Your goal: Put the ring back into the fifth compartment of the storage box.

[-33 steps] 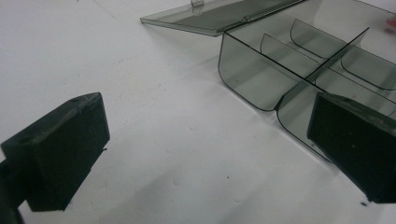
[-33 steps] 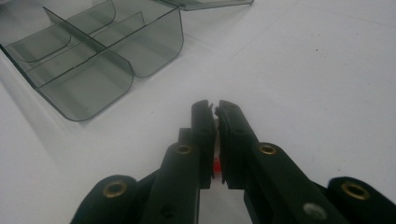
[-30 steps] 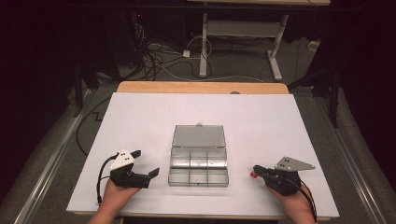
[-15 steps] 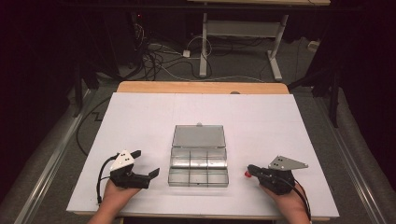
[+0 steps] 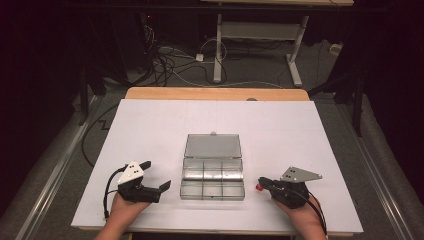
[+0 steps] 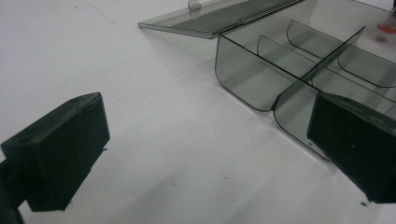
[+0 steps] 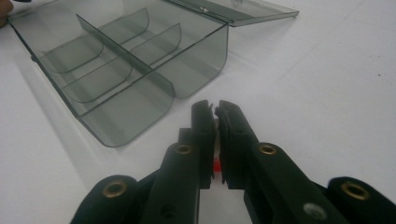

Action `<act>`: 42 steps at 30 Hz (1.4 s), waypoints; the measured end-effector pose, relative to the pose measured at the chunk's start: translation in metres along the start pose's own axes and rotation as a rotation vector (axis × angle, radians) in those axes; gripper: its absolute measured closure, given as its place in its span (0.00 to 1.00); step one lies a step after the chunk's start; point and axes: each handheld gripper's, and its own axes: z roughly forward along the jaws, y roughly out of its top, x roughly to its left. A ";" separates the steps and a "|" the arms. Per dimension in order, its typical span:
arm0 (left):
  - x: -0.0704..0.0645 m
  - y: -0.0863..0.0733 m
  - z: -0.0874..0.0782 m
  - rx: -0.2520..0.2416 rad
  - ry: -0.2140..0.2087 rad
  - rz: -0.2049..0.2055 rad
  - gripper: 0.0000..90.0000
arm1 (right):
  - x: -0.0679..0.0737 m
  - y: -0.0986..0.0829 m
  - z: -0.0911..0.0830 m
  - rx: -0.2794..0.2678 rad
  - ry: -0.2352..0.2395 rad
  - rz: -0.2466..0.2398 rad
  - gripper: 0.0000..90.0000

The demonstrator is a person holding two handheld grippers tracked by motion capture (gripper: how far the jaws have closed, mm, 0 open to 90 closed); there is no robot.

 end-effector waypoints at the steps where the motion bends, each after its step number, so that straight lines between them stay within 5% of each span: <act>1: 0.000 0.000 0.000 0.000 0.001 -0.002 0.00 | 0.001 0.000 0.000 0.000 0.002 0.000 0.97; 28: 0.000 0.001 0.001 0.013 -0.007 0.010 0.00 | 0.012 0.013 -0.009 -0.053 0.023 -0.025 0.97; 42: 0.000 0.001 0.001 0.009 -0.010 0.005 0.00 | 0.023 0.040 -0.013 -0.102 0.033 -0.083 0.97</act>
